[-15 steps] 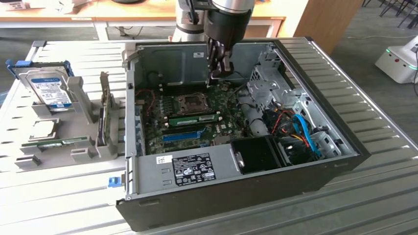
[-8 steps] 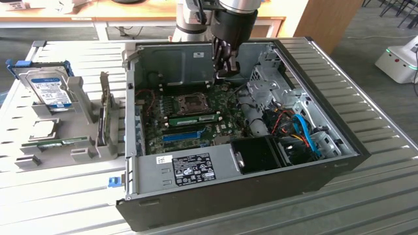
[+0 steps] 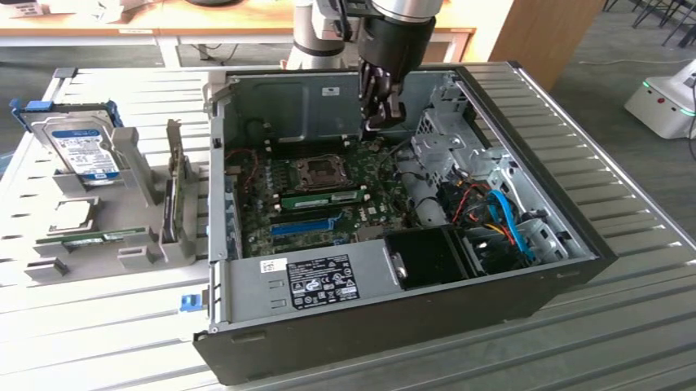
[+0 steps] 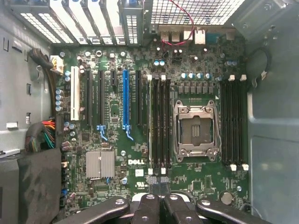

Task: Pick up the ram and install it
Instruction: 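Press down the ram until it locks into place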

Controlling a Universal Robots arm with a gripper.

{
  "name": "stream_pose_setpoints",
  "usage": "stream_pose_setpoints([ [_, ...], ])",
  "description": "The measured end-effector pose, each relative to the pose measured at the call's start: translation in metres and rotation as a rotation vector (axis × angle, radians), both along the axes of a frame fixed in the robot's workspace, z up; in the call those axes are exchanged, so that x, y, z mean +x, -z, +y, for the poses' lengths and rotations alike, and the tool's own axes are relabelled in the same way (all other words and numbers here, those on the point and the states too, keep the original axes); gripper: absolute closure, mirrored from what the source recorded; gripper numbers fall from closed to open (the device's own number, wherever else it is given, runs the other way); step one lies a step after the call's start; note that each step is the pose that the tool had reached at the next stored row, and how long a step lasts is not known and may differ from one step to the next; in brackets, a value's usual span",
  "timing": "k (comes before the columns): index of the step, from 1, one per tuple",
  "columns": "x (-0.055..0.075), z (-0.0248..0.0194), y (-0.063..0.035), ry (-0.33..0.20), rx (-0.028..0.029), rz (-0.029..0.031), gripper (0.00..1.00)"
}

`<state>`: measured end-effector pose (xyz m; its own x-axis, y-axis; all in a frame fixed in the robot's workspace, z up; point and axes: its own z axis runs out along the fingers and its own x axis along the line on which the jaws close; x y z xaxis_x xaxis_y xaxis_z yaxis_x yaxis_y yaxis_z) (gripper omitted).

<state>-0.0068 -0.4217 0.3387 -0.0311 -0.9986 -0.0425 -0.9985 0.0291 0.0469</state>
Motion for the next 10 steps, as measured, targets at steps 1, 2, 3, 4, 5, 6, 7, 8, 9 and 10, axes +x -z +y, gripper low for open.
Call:
stream_pose_setpoints([
  [1, 0.0000, 0.0000, 0.0000, -0.001, -0.0001, -0.0001, 0.89],
  [2, 0.0000, 0.0000, 0.0000, -0.003, -0.0001, -0.0007, 0.89],
  [3, -0.0001, 0.0000, 0.0000, -0.005, -0.0001, -0.0015, 0.89],
  [4, -0.0002, 0.0000, 0.0000, -0.006, 0.0000, -0.0024, 0.89],
  [5, -0.0005, 0.0000, 0.0000, -0.008, -0.0001, -0.0035, 0.89],
  [6, -0.0007, 0.0000, 0.0000, -0.010, 0.0000, -0.0048, 0.89],
  [7, -0.0009, 0.0000, 0.0001, -0.012, 0.0001, -0.0064, 0.89],
  [8, -0.0013, 0.0000, 0.0000, -0.014, 0.0000, -0.0084, 0.89],
  [9, -0.0018, 0.0000, 0.0000, -0.016, 0.0000, -0.0105, 0.89],
  [10, -0.0023, 0.0000, 0.0000, -0.019, -0.0001, -0.0128, 0.89],
])
